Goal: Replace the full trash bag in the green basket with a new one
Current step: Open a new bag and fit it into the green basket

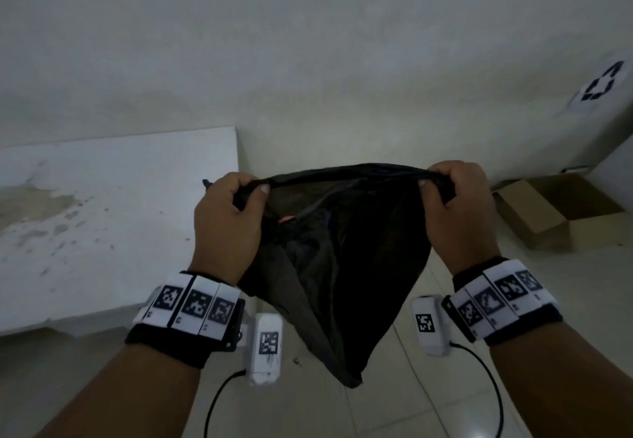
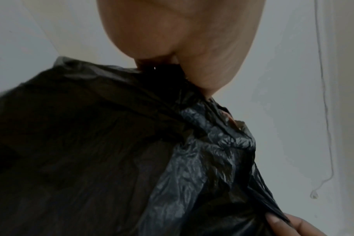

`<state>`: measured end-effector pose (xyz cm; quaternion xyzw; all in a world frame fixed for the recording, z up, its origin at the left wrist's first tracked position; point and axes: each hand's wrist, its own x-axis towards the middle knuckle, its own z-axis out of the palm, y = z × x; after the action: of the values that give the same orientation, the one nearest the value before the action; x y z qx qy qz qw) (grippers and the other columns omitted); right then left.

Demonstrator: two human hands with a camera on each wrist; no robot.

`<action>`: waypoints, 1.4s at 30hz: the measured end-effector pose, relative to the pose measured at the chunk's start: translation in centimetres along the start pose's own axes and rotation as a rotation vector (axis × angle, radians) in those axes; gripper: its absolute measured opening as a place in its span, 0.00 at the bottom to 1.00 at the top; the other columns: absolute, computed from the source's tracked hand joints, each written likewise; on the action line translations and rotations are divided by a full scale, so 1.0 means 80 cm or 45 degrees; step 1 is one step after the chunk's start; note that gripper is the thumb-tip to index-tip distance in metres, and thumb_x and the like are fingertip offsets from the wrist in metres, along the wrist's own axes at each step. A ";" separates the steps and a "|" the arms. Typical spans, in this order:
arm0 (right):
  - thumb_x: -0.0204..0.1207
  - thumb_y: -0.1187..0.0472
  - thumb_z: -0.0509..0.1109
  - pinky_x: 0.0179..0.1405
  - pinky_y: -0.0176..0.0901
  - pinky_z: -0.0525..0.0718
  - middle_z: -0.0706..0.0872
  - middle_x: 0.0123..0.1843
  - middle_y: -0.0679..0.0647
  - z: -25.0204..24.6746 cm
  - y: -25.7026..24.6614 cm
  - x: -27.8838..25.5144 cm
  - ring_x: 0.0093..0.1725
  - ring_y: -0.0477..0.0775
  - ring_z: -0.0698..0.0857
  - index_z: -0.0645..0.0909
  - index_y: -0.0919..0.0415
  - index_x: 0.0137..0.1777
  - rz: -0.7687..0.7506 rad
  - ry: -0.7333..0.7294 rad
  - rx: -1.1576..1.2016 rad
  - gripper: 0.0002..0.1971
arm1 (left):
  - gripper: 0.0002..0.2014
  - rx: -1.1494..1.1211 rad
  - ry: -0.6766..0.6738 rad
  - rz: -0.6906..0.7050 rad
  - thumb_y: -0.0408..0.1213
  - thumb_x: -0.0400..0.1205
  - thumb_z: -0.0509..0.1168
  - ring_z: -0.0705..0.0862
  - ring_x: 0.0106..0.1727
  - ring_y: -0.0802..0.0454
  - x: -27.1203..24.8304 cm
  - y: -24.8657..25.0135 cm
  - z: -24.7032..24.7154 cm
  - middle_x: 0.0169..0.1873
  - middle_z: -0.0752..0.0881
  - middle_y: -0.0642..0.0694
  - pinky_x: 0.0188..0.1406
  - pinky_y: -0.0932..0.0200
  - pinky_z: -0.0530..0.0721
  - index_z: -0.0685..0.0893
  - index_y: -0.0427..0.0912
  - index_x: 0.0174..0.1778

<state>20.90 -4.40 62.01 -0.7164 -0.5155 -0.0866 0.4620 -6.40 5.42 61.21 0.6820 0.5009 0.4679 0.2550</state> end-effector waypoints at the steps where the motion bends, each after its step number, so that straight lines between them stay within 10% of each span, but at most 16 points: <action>1: 0.80 0.65 0.69 0.51 0.31 0.68 0.78 0.49 0.54 -0.001 0.008 0.005 0.51 0.49 0.75 0.81 0.64 0.51 -0.031 0.015 0.002 0.03 | 0.03 -0.018 0.040 -0.015 0.41 0.84 0.67 0.82 0.43 0.65 0.001 0.008 0.006 0.41 0.86 0.56 0.45 0.76 0.75 0.84 0.48 0.47; 7: 0.80 0.62 0.69 0.54 0.49 0.79 0.80 0.52 0.60 -0.006 0.064 0.038 0.54 0.56 0.78 0.85 0.63 0.55 -0.111 0.025 0.046 0.08 | 0.03 -0.046 0.145 -0.065 0.39 0.86 0.64 0.79 0.41 0.77 -0.008 0.049 0.053 0.39 0.82 0.62 0.40 0.83 0.71 0.81 0.48 0.47; 11: 0.81 0.61 0.70 0.51 0.40 0.74 0.78 0.52 0.58 -0.006 0.095 0.046 0.51 0.52 0.76 0.87 0.61 0.56 -0.142 -0.069 0.059 0.08 | 0.02 -0.090 0.185 -0.095 0.38 0.87 0.64 0.80 0.42 0.76 -0.028 0.058 0.084 0.40 0.82 0.61 0.40 0.83 0.71 0.81 0.47 0.49; 17: 0.82 0.55 0.66 0.46 0.44 0.76 0.79 0.48 0.55 0.008 0.139 0.033 0.51 0.55 0.79 0.87 0.55 0.59 -0.073 -0.279 0.027 0.12 | 0.03 -0.160 0.158 -0.238 0.40 0.87 0.64 0.83 0.45 0.66 -0.061 0.051 0.123 0.42 0.85 0.57 0.45 0.65 0.80 0.82 0.48 0.48; 21: 0.75 0.43 0.72 0.66 0.62 0.73 0.75 0.67 0.60 0.021 0.133 -0.011 0.69 0.64 0.72 0.79 0.54 0.68 0.197 -0.299 -0.201 0.25 | 0.06 -0.243 0.016 -0.439 0.41 0.86 0.65 0.87 0.45 0.55 -0.084 0.032 0.155 0.41 0.89 0.48 0.45 0.58 0.84 0.84 0.45 0.46; 23: 0.73 0.37 0.70 0.59 0.55 0.76 0.81 0.55 0.54 0.030 0.120 -0.040 0.58 0.57 0.78 0.82 0.55 0.52 0.246 -0.261 -0.059 0.21 | 0.09 -0.347 -0.035 -0.629 0.41 0.86 0.66 0.88 0.49 0.44 -0.097 0.011 0.175 0.41 0.89 0.40 0.49 0.45 0.88 0.85 0.40 0.44; 26: 0.75 0.29 0.59 0.33 0.41 0.75 0.76 0.27 0.46 0.058 0.110 -0.075 0.30 0.47 0.77 0.70 0.52 0.27 0.599 -0.780 0.309 0.28 | 0.13 -0.467 -0.128 -0.864 0.42 0.84 0.68 0.88 0.47 0.33 -0.115 -0.024 0.204 0.40 0.87 0.32 0.54 0.32 0.86 0.83 0.38 0.38; 29: 0.78 0.43 0.71 0.30 0.29 0.81 0.82 0.37 0.41 0.109 0.130 -0.113 0.36 0.39 0.80 0.76 0.48 0.39 1.065 -1.142 0.634 0.13 | 0.11 -0.556 -0.294 -0.972 0.40 0.84 0.69 0.88 0.45 0.37 -0.132 -0.063 0.229 0.41 0.88 0.29 0.57 0.28 0.86 0.85 0.41 0.36; 33: 0.76 0.54 0.74 0.52 0.57 0.91 0.93 0.48 0.54 0.186 0.200 -0.159 0.47 0.57 0.91 0.88 0.51 0.47 1.163 -0.938 0.687 0.03 | 0.05 -0.482 -0.380 -0.897 0.36 0.83 0.68 0.91 0.50 0.37 -0.150 -0.136 0.251 0.45 0.92 0.35 0.58 0.35 0.87 0.87 0.38 0.46; 36: 0.74 0.63 0.73 0.54 0.58 0.89 0.93 0.46 0.56 0.225 0.249 -0.179 0.48 0.60 0.91 0.88 0.51 0.44 1.177 -0.764 0.735 0.06 | 0.03 -0.371 -0.285 -0.815 0.29 0.79 0.65 0.90 0.46 0.35 -0.160 -0.211 0.260 0.41 0.91 0.37 0.46 0.44 0.88 0.83 0.34 0.46; 42: 0.68 0.83 0.56 0.26 0.39 0.70 0.75 0.33 0.58 0.274 0.359 -0.212 0.32 0.53 0.70 0.70 0.59 0.35 1.151 -0.570 0.607 0.16 | 0.22 -0.417 -0.188 -0.865 0.09 0.71 0.48 0.76 0.26 0.55 -0.170 -0.307 0.292 0.30 0.81 0.45 0.22 0.66 0.73 0.77 0.39 0.38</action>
<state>29.00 -0.31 23.11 -0.7428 -0.2478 0.3936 0.4816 2.74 4.71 25.87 0.4592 0.5973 0.3801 0.5365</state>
